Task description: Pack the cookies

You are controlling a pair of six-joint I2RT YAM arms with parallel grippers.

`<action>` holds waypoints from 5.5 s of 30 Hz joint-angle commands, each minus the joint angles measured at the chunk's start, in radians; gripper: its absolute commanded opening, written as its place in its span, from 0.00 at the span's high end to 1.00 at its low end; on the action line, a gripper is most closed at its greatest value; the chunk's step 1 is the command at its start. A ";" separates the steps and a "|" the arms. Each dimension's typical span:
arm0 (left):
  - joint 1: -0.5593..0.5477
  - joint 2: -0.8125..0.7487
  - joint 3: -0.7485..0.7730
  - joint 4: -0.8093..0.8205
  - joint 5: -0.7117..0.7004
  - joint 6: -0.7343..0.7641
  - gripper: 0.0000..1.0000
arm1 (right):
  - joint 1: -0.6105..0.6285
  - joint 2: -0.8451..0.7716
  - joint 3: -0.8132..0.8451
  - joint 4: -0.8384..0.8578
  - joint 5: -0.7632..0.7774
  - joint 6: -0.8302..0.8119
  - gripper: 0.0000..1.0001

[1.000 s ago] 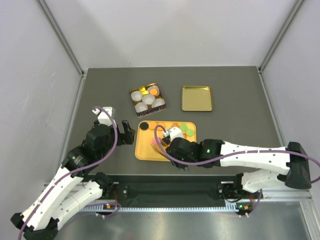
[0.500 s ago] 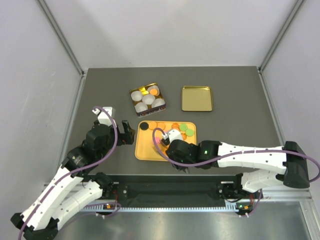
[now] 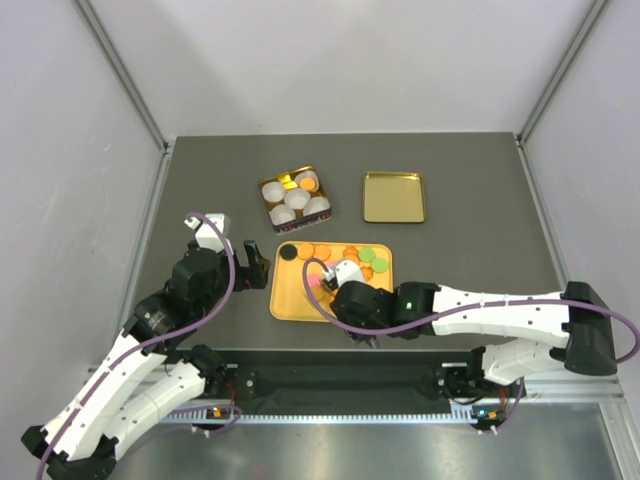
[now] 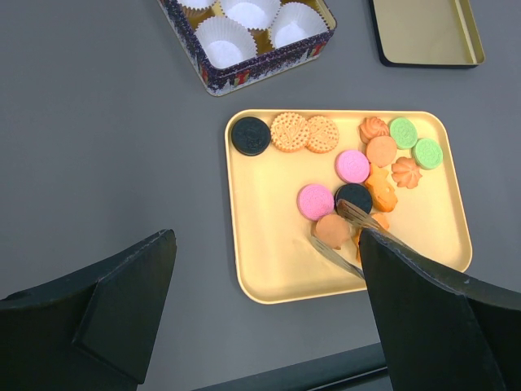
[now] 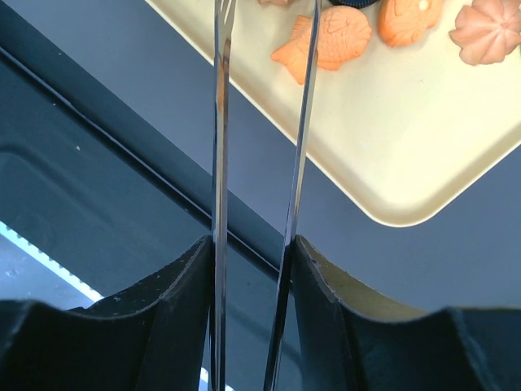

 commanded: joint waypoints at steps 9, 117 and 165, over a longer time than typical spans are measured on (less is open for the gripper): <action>-0.001 -0.005 0.001 0.009 -0.002 0.002 0.01 | 0.000 0.012 0.038 0.003 0.032 0.001 0.64; -0.003 -0.011 0.001 0.008 -0.011 -0.003 0.01 | -0.521 0.077 0.384 0.028 -0.139 -0.237 0.58; -0.003 -0.025 -0.002 0.012 0.002 0.004 0.01 | 0.041 -0.252 -0.115 -0.073 0.003 0.244 0.56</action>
